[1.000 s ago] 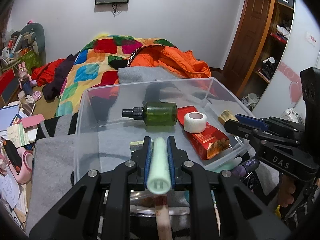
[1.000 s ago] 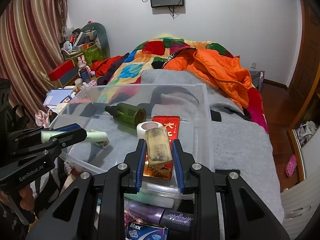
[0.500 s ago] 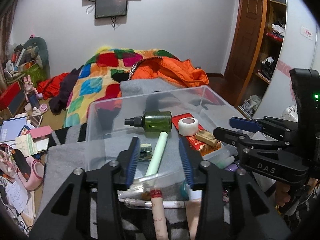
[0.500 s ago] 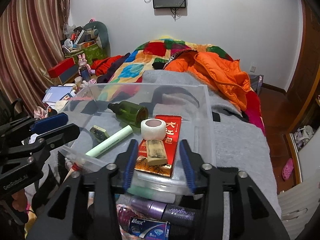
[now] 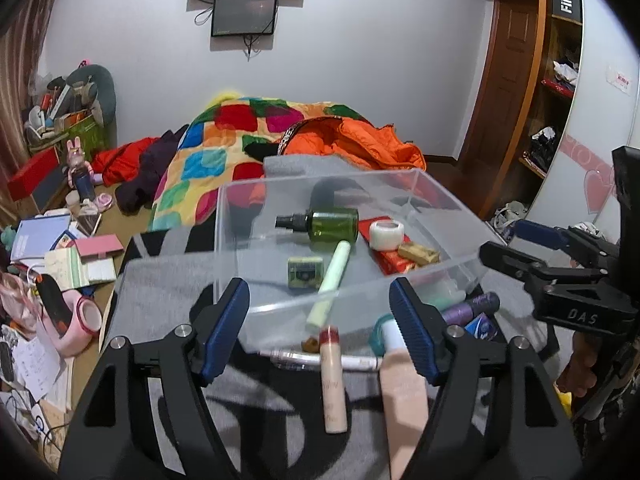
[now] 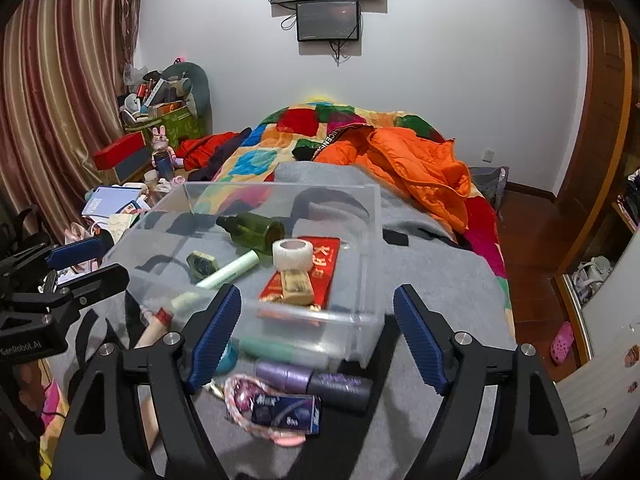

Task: Organize objects
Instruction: 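Grasp the blue Max box with the right tool while the left tool grasps the beige tube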

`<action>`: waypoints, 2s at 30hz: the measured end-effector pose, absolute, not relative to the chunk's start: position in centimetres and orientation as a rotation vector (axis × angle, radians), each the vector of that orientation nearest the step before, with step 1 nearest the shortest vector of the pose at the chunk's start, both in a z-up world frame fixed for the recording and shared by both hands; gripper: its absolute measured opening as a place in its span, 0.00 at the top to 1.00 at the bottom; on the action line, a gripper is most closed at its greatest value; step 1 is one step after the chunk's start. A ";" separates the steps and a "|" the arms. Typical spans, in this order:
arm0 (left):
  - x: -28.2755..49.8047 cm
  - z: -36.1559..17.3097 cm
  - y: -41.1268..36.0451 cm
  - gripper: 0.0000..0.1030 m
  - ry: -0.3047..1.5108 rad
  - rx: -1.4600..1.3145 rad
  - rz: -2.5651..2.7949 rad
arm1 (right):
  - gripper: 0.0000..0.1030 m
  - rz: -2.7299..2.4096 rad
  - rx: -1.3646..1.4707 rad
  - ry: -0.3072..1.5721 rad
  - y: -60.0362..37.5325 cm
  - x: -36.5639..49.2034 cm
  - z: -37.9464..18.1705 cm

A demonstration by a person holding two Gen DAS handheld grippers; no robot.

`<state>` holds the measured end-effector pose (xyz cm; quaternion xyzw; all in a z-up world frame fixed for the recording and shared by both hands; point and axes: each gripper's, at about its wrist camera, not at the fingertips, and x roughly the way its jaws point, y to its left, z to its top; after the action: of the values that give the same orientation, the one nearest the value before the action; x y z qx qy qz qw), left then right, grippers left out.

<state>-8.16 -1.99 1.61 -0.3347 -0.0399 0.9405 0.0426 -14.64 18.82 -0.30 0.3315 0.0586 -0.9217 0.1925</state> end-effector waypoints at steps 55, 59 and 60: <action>-4.2 -4.2 -1.3 0.86 -0.140 -1.142 2.815 | 0.92 -2.491 1.082 0.065 20.9 -10.5 -5.5; -3.7 -3.2 -1.5 0.86 -0.154 -1.106 2.827 | 0.93 -2.495 1.059 0.029 21.4 -10.3 -4.7; -3.6 -2.9 -1.5 0.86 -0.157 -1.095 2.831 | 0.93 -2.497 1.048 0.017 21.6 -10.2 -4.3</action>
<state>-3.56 -1.51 -2.94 -0.3599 -0.0515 0.9302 0.0509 -10.21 21.65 -4.34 0.3778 0.0060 -0.9006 0.2150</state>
